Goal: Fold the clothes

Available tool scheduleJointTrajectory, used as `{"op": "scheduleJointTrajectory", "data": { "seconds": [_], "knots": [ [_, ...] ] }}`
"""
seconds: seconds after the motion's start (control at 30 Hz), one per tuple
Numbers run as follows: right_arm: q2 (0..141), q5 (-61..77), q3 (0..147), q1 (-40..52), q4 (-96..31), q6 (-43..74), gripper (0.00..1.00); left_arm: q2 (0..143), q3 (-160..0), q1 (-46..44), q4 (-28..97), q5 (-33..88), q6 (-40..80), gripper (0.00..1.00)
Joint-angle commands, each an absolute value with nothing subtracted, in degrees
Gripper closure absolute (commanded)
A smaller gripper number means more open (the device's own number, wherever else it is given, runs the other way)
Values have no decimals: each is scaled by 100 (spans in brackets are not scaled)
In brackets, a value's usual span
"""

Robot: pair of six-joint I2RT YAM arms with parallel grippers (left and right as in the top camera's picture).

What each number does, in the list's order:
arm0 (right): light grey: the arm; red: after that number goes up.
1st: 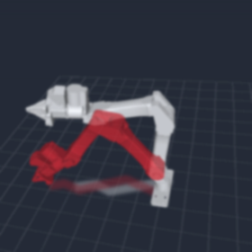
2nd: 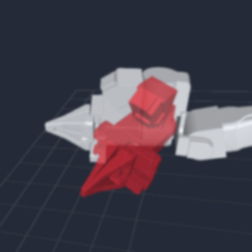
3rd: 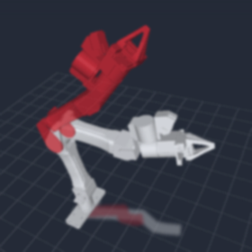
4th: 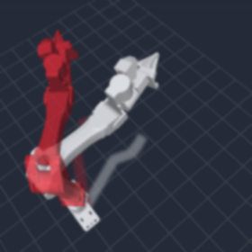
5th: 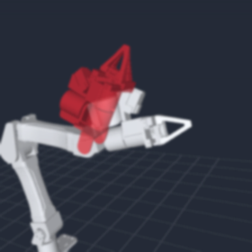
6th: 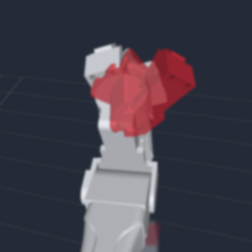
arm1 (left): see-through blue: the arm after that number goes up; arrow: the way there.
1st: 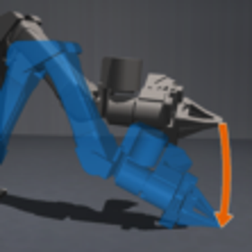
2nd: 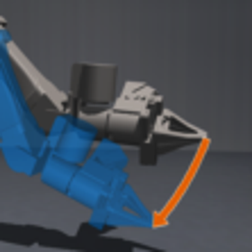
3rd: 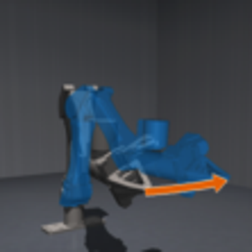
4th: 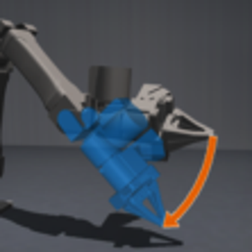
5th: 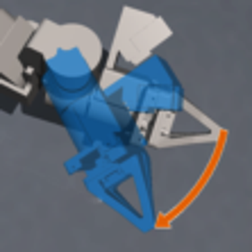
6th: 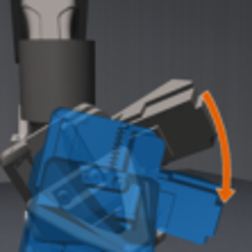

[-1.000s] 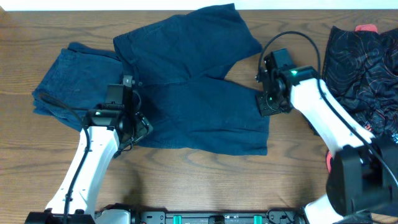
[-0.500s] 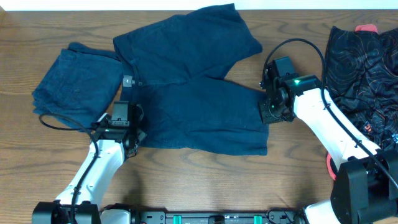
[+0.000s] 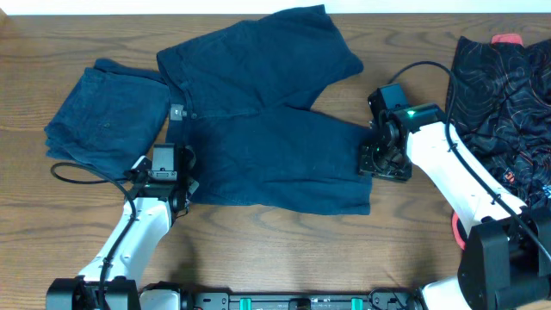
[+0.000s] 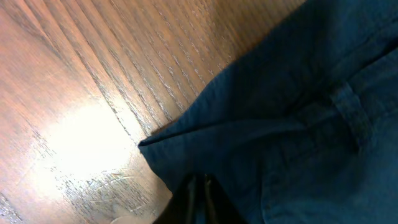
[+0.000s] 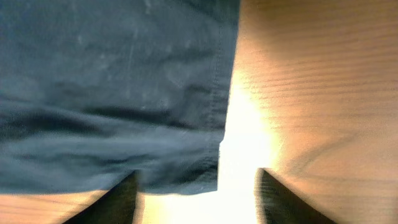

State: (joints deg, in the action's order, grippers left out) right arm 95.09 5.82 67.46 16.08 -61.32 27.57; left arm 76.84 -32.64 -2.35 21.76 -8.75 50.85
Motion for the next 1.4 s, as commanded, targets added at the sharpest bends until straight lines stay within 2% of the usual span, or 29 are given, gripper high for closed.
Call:
{"op": "scheduleJointTrajectory", "data": {
  "seconds": [0.0, 0.07, 0.2, 0.23, 0.3, 0.4, 0.7, 0.93, 0.97, 1.03, 1.37],
  "knots": [
    [9430, 1076, 6718, 1695, -6348, 4329, 28, 7714, -3242, -217, 2169, -620, 4956, 94],
    [9430, 1076, 6672, 1697, -6482, 4897, 32, 7714, -3242, -217, 2171, -578, 4838, 94],
    [9430, 1035, 6447, 1776, -6423, 5492, 31, 7714, -3242, -215, 2298, -408, 4613, 93],
    [9430, 1035, 6396, 1800, -6396, 5537, 31, 7714, -3242, -217, 2390, -305, 4611, 83],
    [9430, 1024, 6324, 1848, -6342, 5577, 31, 7714, -3242, -217, 2602, -250, 4611, 51],
    [9430, 1035, 6305, 1946, -6340, 5822, 30, 7714, -3234, -215, 2665, -434, 4613, 49],
    [9430, 788, 5933, 2606, -5846, 7094, 33, 7762, -3111, -215, 2040, -711, 4556, 50],
    [9430, 753, 5714, 2711, -5690, 7607, 41, 8047, -3083, -215, 1831, -709, 4458, 81],
    [9430, 751, 5693, 2714, -5688, 7638, 42, 8082, -3083, -217, 1833, -703, 4458, 89],
    [9430, 753, 5612, 2718, -5645, 7699, 42, 8106, -3083, -217, 1835, -661, 4458, 94],
    [9430, 1087, 5043, 2718, -5096, 8014, 44, 7693, -3098, -217, 2220, -639, 3800, 93]
  ]
}}
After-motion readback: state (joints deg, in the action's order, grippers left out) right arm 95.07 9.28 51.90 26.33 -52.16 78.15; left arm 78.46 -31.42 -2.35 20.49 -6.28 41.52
